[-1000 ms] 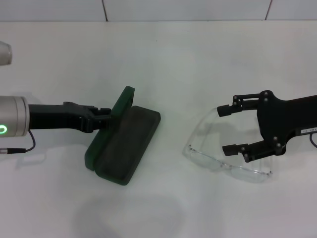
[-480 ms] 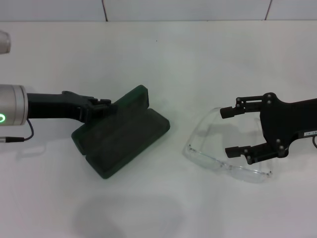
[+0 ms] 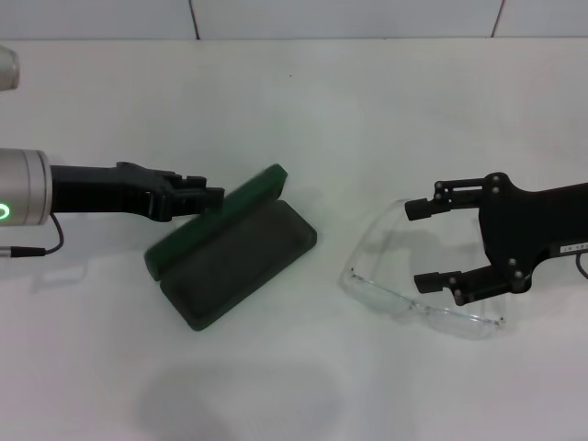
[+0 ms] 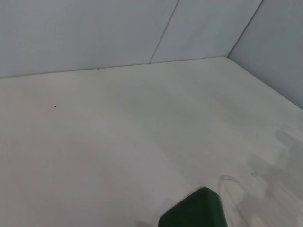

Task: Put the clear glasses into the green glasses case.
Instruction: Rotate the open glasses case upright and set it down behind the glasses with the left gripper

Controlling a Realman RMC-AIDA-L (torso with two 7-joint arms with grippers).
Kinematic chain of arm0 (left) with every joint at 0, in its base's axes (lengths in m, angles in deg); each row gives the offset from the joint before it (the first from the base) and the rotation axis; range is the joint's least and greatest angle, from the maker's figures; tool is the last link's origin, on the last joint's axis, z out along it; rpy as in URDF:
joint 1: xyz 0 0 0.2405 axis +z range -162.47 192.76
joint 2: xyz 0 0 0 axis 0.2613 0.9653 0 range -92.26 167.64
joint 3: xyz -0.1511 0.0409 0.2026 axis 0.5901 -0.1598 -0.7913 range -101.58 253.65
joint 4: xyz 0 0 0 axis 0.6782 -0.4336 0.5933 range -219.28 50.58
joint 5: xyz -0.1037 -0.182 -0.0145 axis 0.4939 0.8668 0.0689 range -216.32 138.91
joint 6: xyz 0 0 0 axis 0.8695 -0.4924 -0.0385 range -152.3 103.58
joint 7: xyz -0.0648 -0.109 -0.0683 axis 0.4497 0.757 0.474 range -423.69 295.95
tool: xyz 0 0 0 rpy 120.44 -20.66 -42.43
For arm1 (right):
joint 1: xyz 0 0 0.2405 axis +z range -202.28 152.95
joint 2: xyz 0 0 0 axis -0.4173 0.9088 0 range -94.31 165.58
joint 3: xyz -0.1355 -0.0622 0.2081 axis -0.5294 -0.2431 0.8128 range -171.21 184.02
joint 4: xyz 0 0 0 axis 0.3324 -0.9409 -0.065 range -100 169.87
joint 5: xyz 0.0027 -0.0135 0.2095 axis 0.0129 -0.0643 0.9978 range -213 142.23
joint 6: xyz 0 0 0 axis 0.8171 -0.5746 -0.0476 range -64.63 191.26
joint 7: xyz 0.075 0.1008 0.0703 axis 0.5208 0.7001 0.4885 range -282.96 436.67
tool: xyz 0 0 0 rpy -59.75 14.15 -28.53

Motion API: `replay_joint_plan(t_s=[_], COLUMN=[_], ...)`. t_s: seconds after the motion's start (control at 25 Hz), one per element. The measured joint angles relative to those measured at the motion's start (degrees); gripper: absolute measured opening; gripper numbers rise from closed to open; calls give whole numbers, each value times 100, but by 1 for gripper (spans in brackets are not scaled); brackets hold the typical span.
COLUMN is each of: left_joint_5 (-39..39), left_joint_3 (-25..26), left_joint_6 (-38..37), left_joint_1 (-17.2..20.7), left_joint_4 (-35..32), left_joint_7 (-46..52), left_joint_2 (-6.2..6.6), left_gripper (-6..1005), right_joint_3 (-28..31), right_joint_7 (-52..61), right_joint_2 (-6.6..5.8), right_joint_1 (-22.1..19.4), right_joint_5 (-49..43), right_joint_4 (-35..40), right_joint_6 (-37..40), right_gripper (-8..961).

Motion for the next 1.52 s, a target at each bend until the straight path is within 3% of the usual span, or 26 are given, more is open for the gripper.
replay_joint_plan(t_s=[0.24, 0.68, 1.0, 1.2, 1.52], left_joint_5=[-9, -325, -485, -908, -885], left_joint_3=[-18, -105, -117, -121, -259], left_joint_6=[-3, 46, 259, 417, 441], left_joint_1=[0, -9, -90, -224, -242], left_joint_4=[-9, -11, 12, 44, 51], left_joint_7=[-17, -132, -202, -200, -199], left_joint_2=[-1, -51, -79, -164, -170], left_gripper=[475, 664, 652, 649, 539], right_joint_3=[0, 0, 0, 0, 61], right_joint_7=[-2, 16, 16, 9, 0], right_joint_2=[20, 91, 105, 106, 107], right_joint_1=[14, 87, 97, 94, 42], right_joint_5=[-37, -168, -212, -212, -243], right_joint_4=[-2, 57, 60, 60, 59], right_joint_6=[-1, -109, -141, -147, -160], right_gripper=[770, 769, 767, 767, 766])
